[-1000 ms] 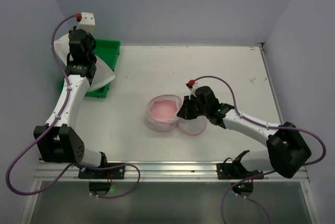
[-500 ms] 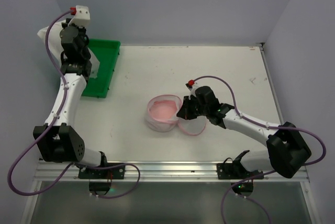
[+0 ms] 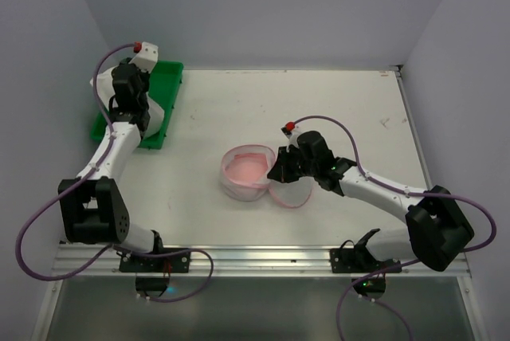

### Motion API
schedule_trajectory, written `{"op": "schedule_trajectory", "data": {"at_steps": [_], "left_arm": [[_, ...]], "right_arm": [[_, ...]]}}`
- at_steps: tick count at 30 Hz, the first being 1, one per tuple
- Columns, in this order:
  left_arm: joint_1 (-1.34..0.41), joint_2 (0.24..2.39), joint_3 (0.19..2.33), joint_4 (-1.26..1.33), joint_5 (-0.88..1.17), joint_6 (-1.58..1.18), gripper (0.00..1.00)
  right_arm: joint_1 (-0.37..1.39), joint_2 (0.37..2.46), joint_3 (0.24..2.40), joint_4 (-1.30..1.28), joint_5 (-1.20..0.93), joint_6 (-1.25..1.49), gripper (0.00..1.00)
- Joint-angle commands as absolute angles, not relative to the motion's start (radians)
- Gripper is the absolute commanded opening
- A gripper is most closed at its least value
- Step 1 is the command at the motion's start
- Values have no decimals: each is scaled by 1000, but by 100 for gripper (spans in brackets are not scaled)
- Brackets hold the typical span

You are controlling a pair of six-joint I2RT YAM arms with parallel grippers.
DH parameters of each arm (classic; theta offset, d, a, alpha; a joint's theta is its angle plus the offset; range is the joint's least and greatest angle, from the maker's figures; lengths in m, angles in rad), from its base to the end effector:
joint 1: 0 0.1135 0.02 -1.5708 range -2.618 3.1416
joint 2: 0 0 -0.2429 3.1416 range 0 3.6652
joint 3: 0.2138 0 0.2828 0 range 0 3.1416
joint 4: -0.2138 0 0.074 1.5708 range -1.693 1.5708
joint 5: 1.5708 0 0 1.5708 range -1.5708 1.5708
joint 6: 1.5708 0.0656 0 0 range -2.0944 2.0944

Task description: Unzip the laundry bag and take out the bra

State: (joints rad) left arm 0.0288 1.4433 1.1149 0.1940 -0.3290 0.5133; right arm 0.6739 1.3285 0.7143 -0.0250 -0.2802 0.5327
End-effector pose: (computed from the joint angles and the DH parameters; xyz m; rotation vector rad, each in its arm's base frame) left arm 0.4041 0.0328 0.3039 0.1711 1.7371 0.6805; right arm 0.2482 0.2214 0.1573 -0.3325 2.3362 0.9447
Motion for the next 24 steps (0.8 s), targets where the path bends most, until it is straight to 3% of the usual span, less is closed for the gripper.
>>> {"op": "schedule_trajectory", "data": {"at_steps": [1, 11, 16, 17, 20, 24], "left_arm": [[37, 1529, 1182, 285, -293, 517, 0], [37, 1935, 1405, 259, -284, 485, 0], [35, 2062, 1512, 218, -319, 442, 30], [37, 2074, 1525, 215, -321, 416, 44], [35, 2045, 1561, 210, -337, 362, 72], [34, 1976, 1632, 129, -377, 267, 85]], "right_arm": [[678, 1332, 706, 28, -314, 511, 0], [677, 1321, 695, 29, -324, 497, 0], [678, 1327, 696, 28, -330, 492, 0], [678, 1330, 698, 28, -330, 489, 0], [677, 1344, 710, 23, -328, 480, 0], [678, 1344, 722, 25, -328, 479, 0]]}}
